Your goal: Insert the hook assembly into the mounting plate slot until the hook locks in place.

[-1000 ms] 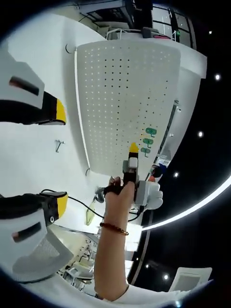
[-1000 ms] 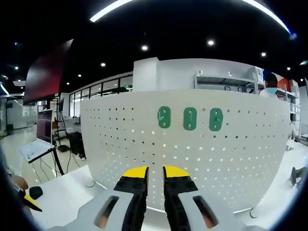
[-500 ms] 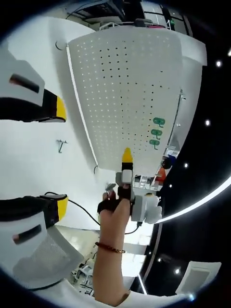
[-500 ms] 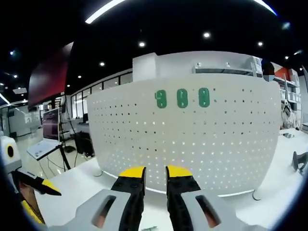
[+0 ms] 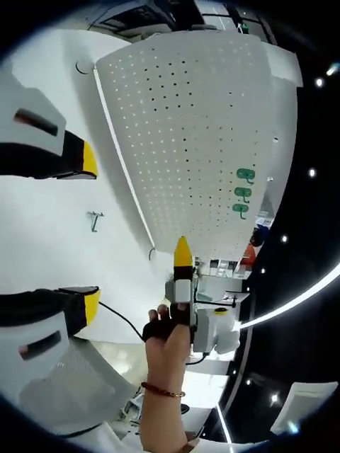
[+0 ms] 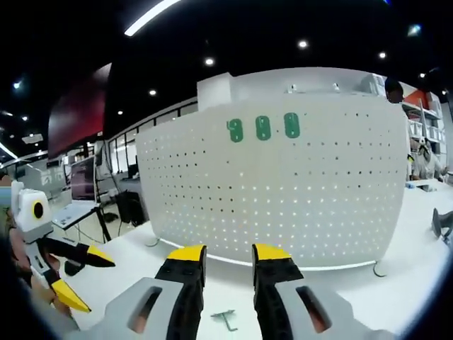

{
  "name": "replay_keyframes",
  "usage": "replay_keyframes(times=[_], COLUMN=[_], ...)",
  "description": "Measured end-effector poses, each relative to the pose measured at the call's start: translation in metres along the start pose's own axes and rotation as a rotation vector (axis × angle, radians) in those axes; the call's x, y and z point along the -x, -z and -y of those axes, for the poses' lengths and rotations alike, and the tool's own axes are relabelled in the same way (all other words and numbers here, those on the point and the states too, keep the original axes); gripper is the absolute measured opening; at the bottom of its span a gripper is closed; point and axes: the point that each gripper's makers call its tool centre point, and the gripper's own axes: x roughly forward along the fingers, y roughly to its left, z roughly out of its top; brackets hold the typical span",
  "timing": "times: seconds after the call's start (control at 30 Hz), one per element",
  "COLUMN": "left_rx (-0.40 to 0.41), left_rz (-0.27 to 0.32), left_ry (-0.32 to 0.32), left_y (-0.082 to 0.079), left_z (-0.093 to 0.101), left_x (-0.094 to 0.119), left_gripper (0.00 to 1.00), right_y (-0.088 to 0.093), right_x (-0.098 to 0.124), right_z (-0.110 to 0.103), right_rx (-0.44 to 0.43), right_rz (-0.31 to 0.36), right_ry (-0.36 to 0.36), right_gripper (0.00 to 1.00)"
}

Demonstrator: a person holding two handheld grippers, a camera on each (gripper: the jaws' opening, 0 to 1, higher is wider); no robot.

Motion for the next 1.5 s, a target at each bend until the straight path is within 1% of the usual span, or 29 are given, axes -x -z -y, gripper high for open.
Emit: replay_keyframes(times=[0.07,0.1,0.13,0.27,0.4,0.53,0.63,0.8,1.03,1.13,1.3,1.5], left_rx=[-0.023,-0.028,-0.028,-0.014,-0.023,-0.033,-0.038,-0.049,-0.058,-0.065,-0.076,-0.069], left_rz=[-0.010,-0.028,-0.040,-0.062,-0.089,-0.104,-0.112,-0.123,-0.155,-0.167,-0.186,-0.200], left_ry=[-0.004,-0.003,-0.003,-0.004,0.004,-0.001,0.000,0.004,0.013,0.018,0.021,0.016], left_y=[0.002,0.005,0.007,0.012,0.017,0.019,0.020,0.021,0.029,0.032,0.038,0.044], left_z=[0.000,-0.001,-0.001,-0.004,-0.005,-0.007,-0.009,-0.008,-0.007,-0.006,-0.007,-0.010], left_x=[-0.002,-0.004,-0.005,-0.011,-0.018,-0.026,-0.033,-0.043,-0.054,-0.058,-0.065,-0.071], left_gripper=[0.60,0.60,0.60,0.58,0.56,0.57,0.57,0.56,0.54,0.52,0.50,0.47], right_y=[0.006,0.011,0.017,0.030,0.038,0.043,0.050,0.054,0.057,0.059,0.062,0.064], right_x=[0.003,0.005,0.006,0.011,0.017,0.022,0.025,0.030,0.035,0.038,0.040,0.043], right_z=[-0.001,-0.002,-0.003,-0.005,-0.003,-0.003,-0.001,0.001,0.006,0.008,0.007,0.003], right_rx=[-0.015,-0.016,-0.020,-0.033,-0.056,-0.065,-0.082,-0.100,-0.120,-0.142,-0.139,-0.148], right_rz=[-0.010,-0.020,-0.034,-0.055,-0.064,-0.063,-0.073,-0.070,-0.068,-0.066,-0.072,-0.073], right_ry=[-0.004,-0.014,-0.020,-0.033,-0.027,-0.026,-0.017,-0.009,0.003,0.014,0.014,0.011], right_gripper=[0.28,0.28,0.29,0.30,0.30,0.30,0.30,0.30,0.30,0.30,0.30,0.30])
